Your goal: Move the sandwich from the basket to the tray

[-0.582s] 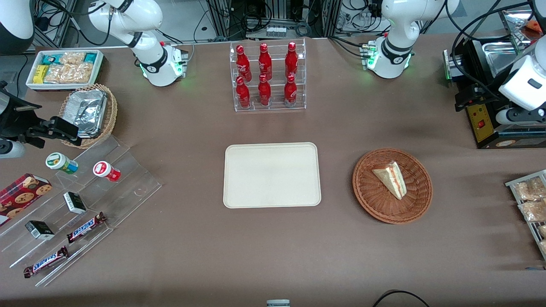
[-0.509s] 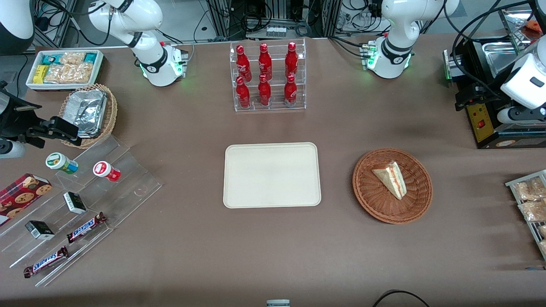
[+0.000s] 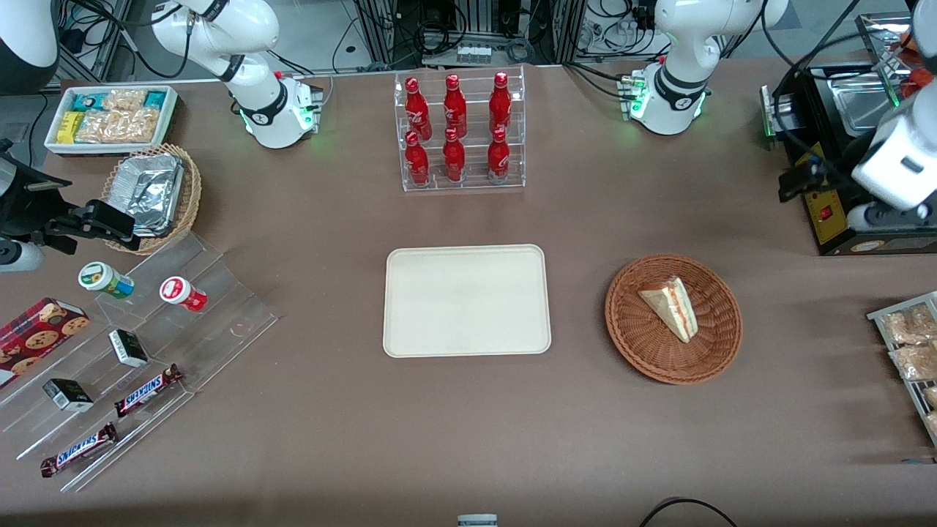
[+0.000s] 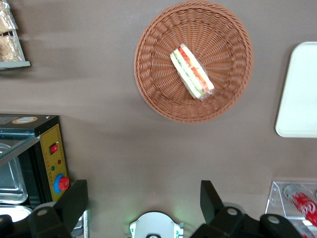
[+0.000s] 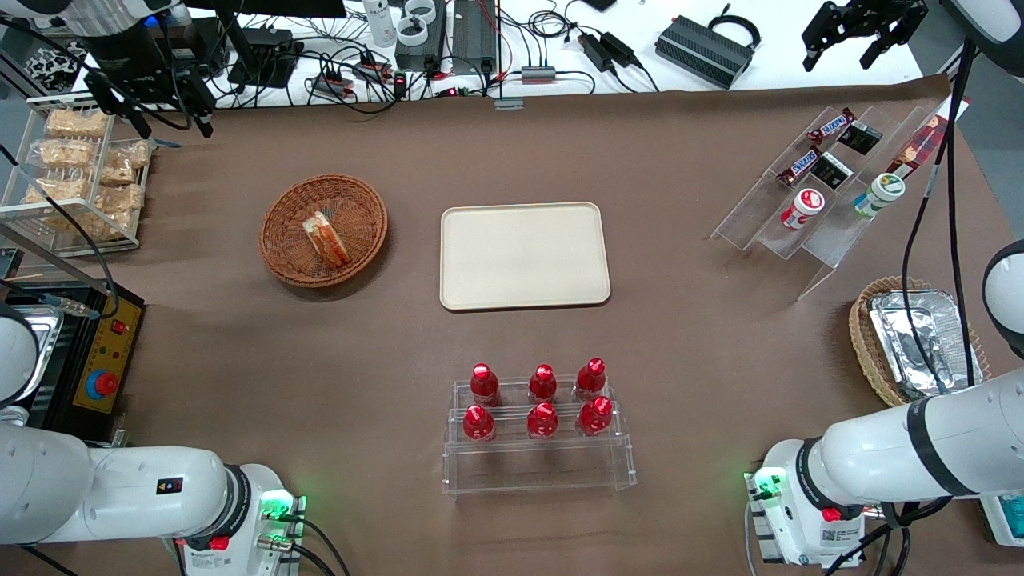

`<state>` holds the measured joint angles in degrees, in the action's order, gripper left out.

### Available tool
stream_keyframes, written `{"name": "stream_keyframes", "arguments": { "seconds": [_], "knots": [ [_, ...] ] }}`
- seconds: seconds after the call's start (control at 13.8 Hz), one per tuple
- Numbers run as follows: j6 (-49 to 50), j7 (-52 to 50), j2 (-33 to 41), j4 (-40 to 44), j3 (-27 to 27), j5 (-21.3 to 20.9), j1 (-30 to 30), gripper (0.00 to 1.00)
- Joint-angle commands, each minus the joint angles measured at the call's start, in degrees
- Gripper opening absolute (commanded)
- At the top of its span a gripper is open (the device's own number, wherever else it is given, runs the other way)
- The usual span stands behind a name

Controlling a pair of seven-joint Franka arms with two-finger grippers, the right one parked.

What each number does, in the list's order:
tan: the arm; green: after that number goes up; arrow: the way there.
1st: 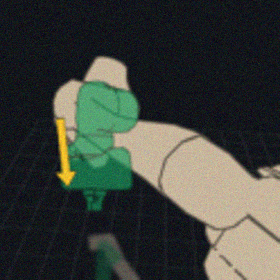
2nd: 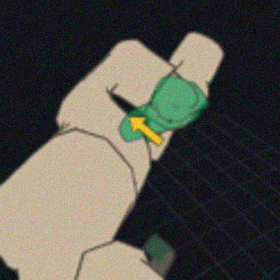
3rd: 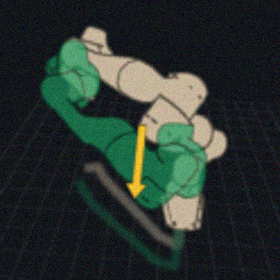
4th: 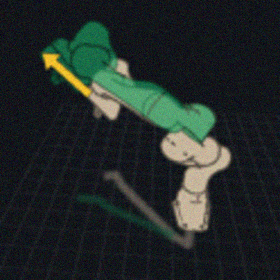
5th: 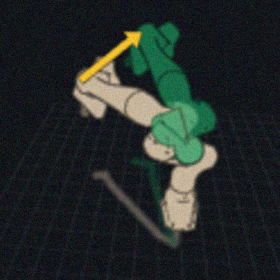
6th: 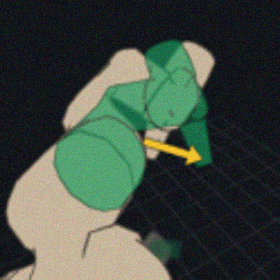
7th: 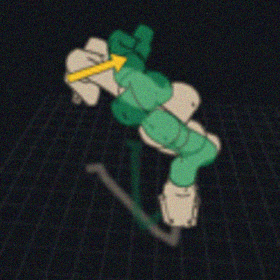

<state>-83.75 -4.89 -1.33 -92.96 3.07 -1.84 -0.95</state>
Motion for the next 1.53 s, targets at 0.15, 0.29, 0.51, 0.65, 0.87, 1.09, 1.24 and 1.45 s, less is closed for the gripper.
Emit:
{"name": "stream_keyframes", "arguments": {
  "seconds": [0.15,0.29,0.51,0.65,0.87,1.09,1.24,1.45],
  "knots": [
    [-11.4,-13.9,-5.6,-5.7,0.4,-1.7,0.1,1.00],
    [-20.3,-22.4,-6.4,-11.6,0.5,-1.7,0.9,1.00],
    [-32.9,-37.8,-8.1,-18.7,0.6,-1.7,3.0,1.00],
    [-37.3,-43.3,-11.0,-19.5,0.6,-1.7,4.7,1.00],
    [-41.9,-49.5,-14.2,-20.1,0.6,-1.7,6.6,1.00],
    [-48.1,-50.2,-14.1,-25.3,0.6,-1.7,7.4,1.00],
    [-51.7,-50.2,-14.2,-27.9,0.6,-1.7,7.6,1.00],
    [-55.4,-50.2,-14.4,-30.5,0.5,-2.0,7.9,1.00]
  ]
}}
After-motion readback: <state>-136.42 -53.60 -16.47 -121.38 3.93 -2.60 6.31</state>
